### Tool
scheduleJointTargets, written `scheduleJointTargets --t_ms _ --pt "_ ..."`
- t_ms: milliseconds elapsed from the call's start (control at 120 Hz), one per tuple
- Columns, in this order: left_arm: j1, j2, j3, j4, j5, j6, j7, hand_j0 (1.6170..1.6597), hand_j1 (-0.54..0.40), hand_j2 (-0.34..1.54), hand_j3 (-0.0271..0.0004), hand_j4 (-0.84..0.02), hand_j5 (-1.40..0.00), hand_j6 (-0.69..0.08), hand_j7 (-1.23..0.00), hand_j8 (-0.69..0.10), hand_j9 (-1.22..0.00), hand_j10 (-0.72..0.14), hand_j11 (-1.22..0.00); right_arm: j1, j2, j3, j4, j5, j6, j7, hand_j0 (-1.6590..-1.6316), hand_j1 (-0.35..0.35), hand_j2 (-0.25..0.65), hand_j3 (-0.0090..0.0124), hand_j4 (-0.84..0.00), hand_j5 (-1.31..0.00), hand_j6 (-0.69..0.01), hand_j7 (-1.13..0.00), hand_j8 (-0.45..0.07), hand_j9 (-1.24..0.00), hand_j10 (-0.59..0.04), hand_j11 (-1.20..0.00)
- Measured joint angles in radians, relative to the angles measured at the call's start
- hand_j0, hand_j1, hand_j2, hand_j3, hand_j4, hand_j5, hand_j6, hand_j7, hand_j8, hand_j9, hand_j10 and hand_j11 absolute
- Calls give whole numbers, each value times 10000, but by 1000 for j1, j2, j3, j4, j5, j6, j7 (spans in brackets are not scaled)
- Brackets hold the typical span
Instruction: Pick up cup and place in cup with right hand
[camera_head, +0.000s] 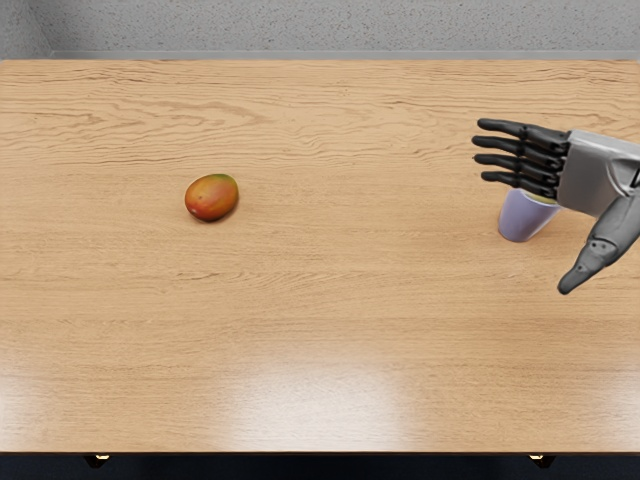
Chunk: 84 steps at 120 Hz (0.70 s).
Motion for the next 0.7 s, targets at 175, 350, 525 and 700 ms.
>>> scheduleJointTargets --t_ms 175,350,525,700 --pt "-9 0 3 -1 2 0 0 16581 3488 2 -2 0 -3 0 -3 0 -3 1 -3 -20 -31 -18 0 0 1 27 -16581 -3493 39 0 -8 -5 -16 -2 -17 -3 -17 -1" --pt "-9 0 2 -1 2 1 0 16581 3488 3 -2 0 -3 0 -3 0 -3 0 -3 -23 -38 -24 -1 0 1 33 -16581 -3493 41 0 -6 -4 -15 -1 -17 -2 -18 0" --pt "-9 0 2 -1 2 2 0 16581 3488 3 -2 0 -3 0 -3 0 -3 0 -3 -25 -49 -27 -1 0 1 34 -16581 -3493 42 0 -6 -3 -16 0 -18 -1 -19 0" --pt "-9 0 3 -1 2 2 0 16581 3488 3 -2 0 -3 0 -3 0 -3 0 -3 -26 -60 -27 -2 0 1 36 -16581 -3493 43 0 -7 -3 -17 0 -19 -1 -20 1"
